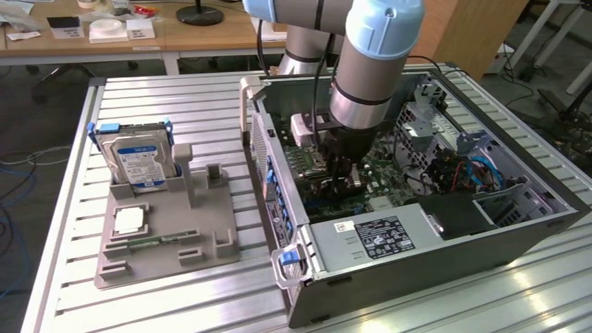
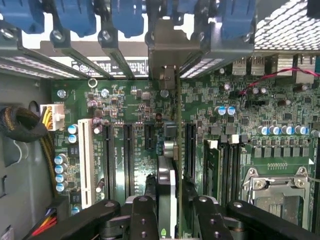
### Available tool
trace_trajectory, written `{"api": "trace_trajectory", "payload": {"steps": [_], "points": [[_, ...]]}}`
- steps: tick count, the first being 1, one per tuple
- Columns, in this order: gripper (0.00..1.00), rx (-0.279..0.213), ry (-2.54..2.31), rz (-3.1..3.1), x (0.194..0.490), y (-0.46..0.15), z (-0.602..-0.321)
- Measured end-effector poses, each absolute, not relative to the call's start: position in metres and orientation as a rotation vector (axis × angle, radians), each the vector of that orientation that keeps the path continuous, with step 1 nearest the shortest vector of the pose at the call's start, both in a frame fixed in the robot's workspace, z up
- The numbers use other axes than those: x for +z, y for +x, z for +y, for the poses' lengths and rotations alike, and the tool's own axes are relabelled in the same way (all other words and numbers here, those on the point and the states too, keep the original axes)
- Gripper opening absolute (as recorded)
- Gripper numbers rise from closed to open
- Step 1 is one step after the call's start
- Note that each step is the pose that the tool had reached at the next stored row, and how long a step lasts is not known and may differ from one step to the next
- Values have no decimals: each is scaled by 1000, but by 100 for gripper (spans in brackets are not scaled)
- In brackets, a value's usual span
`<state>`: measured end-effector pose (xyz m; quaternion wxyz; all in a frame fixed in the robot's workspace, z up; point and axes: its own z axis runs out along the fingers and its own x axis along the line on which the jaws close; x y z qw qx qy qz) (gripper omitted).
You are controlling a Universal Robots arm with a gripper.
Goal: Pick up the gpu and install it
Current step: 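Insert the gpu into the slot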
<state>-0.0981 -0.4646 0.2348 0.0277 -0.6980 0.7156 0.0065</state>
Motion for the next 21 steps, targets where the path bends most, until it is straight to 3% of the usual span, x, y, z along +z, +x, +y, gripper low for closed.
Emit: {"api": "trace_trajectory", "payload": {"steps": [1,21], "points": [[34,19,-2156,2210,235,-98,-465],[34,19,-2156,2210,249,-98,-464]]}}
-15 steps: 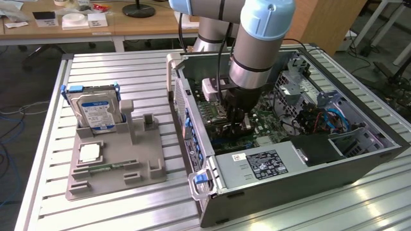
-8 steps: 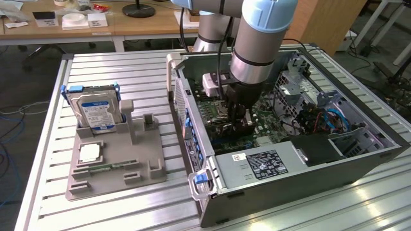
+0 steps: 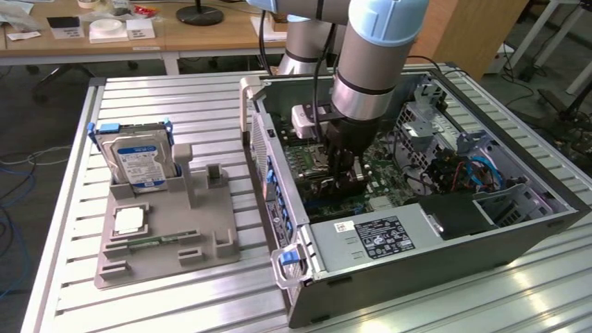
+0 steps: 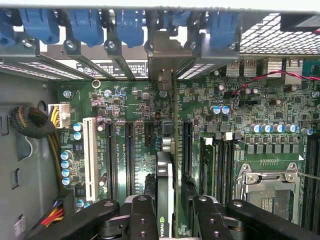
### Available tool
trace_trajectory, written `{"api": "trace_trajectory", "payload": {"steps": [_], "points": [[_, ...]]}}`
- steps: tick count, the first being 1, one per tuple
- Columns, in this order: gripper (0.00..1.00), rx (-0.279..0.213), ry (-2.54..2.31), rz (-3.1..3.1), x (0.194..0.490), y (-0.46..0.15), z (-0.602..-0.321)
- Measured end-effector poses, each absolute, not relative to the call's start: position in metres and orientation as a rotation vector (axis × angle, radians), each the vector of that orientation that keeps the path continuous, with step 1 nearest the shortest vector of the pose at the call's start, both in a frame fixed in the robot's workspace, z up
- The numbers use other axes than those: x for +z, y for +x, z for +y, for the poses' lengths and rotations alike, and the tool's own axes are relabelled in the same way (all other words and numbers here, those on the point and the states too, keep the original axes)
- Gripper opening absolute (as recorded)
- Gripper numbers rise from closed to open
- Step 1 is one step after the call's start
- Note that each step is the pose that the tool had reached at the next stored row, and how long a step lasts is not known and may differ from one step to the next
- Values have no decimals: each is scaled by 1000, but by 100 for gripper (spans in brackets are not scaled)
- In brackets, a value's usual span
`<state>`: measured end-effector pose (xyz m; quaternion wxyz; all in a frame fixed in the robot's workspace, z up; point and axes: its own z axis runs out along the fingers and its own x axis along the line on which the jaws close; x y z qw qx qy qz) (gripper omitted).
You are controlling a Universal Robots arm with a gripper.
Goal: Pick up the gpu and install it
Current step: 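Insert the gpu into the slot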
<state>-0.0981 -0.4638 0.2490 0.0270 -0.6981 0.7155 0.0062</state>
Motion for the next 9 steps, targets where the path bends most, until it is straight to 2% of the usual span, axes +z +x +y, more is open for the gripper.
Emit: {"api": "trace_trajectory", "payload": {"steps": [9], "points": [[34,19,-2155,2210,250,-98,-463]]}}
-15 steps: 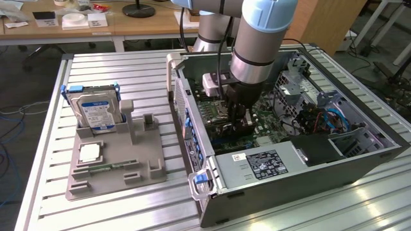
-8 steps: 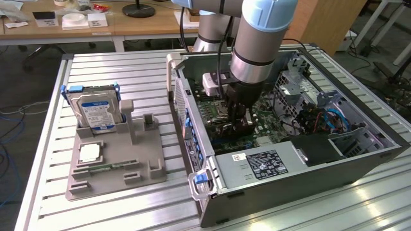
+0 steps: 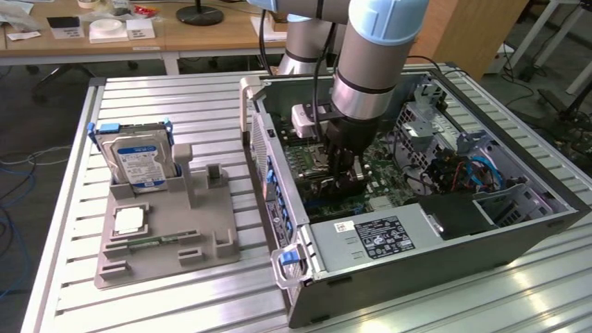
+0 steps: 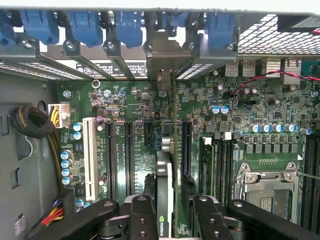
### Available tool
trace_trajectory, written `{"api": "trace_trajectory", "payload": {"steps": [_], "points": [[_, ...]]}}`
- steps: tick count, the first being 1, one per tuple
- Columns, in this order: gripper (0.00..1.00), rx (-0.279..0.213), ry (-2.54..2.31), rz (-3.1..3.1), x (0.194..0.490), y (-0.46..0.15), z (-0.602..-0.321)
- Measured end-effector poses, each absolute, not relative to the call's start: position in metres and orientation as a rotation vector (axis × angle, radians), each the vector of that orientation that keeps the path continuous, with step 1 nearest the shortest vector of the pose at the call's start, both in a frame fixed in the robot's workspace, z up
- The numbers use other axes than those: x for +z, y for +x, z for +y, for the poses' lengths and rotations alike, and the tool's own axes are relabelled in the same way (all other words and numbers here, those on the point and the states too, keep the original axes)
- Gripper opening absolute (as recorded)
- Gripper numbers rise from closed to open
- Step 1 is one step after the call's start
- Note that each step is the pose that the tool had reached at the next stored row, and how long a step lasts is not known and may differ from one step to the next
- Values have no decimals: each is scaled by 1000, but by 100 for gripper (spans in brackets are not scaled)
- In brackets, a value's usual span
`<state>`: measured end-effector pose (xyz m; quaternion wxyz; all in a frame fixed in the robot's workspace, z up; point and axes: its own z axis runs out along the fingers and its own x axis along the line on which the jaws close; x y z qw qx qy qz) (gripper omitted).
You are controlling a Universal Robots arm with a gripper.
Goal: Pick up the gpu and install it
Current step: 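Insert the gpu into the slot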
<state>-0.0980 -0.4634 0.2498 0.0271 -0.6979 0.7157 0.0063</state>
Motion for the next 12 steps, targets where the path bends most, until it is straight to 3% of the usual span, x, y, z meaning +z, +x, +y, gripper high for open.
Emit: {"api": "trace_trajectory", "payload": {"steps": [8,12], "points": [[34,19,-2156,2210,250,-98,-463],[27,19,-2156,2211,250,-98,-463]]}}
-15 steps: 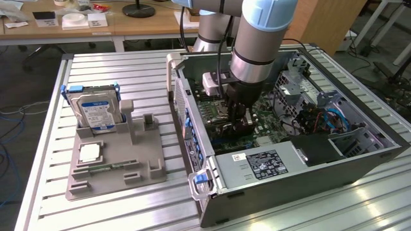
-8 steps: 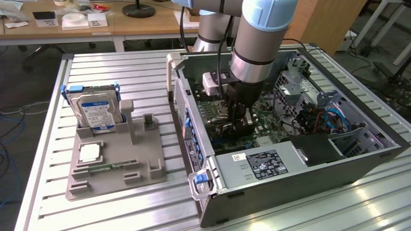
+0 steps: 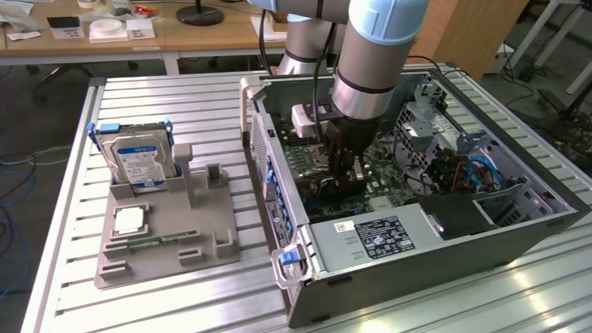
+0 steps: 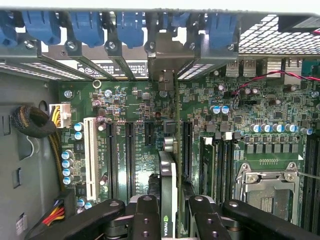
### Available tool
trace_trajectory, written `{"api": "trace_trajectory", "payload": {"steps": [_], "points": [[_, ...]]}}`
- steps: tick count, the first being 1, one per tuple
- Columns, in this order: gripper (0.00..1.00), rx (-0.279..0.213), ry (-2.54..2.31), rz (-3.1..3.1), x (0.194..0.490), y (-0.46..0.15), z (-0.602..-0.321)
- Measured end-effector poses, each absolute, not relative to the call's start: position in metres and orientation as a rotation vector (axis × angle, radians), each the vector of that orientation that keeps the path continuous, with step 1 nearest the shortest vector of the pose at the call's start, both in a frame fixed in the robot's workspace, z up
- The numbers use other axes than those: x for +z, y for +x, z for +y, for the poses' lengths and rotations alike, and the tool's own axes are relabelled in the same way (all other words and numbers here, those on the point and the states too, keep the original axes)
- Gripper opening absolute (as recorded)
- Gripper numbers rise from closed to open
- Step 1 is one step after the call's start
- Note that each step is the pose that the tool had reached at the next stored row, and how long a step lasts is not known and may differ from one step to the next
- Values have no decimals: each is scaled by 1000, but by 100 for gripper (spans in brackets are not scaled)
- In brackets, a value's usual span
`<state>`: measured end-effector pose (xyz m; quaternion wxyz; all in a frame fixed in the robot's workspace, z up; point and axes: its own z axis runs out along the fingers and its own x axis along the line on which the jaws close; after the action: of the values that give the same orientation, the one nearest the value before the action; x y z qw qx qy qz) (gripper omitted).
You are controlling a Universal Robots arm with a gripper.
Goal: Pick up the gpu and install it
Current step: 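Insert the gpu into the slot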
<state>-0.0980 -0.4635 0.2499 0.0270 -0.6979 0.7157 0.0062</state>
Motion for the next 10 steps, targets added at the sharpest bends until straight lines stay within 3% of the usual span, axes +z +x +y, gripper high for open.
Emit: {"api": "trace_trajectory", "payload": {"steps": [10], "points": [[27,19,-2156,2210,250,-98,-463]]}}
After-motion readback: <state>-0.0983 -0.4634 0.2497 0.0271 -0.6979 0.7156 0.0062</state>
